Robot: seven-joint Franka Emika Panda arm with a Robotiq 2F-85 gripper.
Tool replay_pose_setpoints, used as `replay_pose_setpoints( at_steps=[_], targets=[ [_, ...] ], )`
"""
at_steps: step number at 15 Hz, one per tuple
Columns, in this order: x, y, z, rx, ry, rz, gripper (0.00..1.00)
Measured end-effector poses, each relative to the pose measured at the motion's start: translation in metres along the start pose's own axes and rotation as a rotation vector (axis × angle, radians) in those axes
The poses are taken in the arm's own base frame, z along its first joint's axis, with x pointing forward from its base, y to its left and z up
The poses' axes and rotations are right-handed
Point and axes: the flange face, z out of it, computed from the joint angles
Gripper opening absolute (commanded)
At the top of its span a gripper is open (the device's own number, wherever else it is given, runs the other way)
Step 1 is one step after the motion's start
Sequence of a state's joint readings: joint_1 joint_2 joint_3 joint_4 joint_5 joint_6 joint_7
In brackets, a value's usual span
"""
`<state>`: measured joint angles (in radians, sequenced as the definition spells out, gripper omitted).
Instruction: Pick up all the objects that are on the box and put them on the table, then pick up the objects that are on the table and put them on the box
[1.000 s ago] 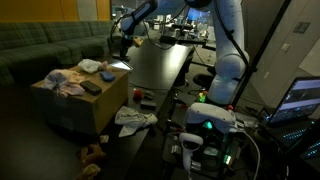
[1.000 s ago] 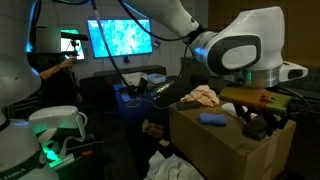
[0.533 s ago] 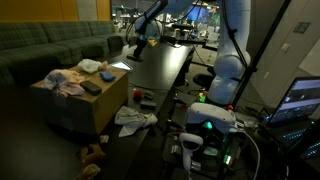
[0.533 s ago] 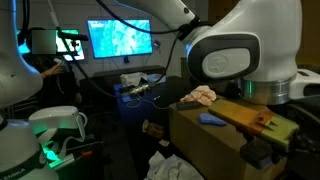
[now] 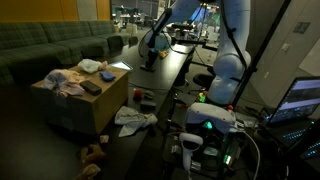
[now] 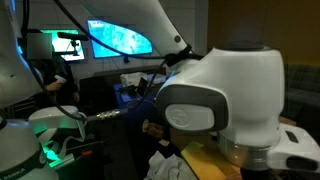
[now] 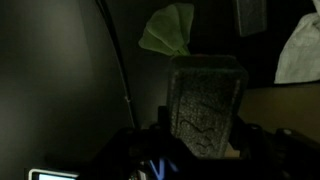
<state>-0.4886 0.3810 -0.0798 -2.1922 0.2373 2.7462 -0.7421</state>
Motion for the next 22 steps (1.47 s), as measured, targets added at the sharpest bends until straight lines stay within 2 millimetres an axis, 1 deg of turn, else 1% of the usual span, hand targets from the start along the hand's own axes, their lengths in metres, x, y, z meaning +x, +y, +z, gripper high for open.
replay_pose_setpoints(
  at_steps=[3, 7, 12, 14, 17, 20, 22],
  targets=[
    [-0.025, 0.001, 0.038, -0.033, -0.012, 0.035, 0.31],
    [-0.052, 0.009, 0.088, -0.102, -0.015, 0.093, 0.31],
    [-0.086, 0.028, 0.145, -0.182, -0.054, 0.155, 0.31],
    [-0.091, 0.035, 0.165, -0.191, -0.074, 0.186, 0.31],
    [-0.091, 0.039, 0.191, -0.196, -0.084, 0.218, 0.31],
    [-0.087, 0.041, 0.211, -0.198, -0.086, 0.238, 0.31],
    [-0.084, 0.043, 0.221, -0.201, -0.084, 0.248, 0.31]
  ],
)
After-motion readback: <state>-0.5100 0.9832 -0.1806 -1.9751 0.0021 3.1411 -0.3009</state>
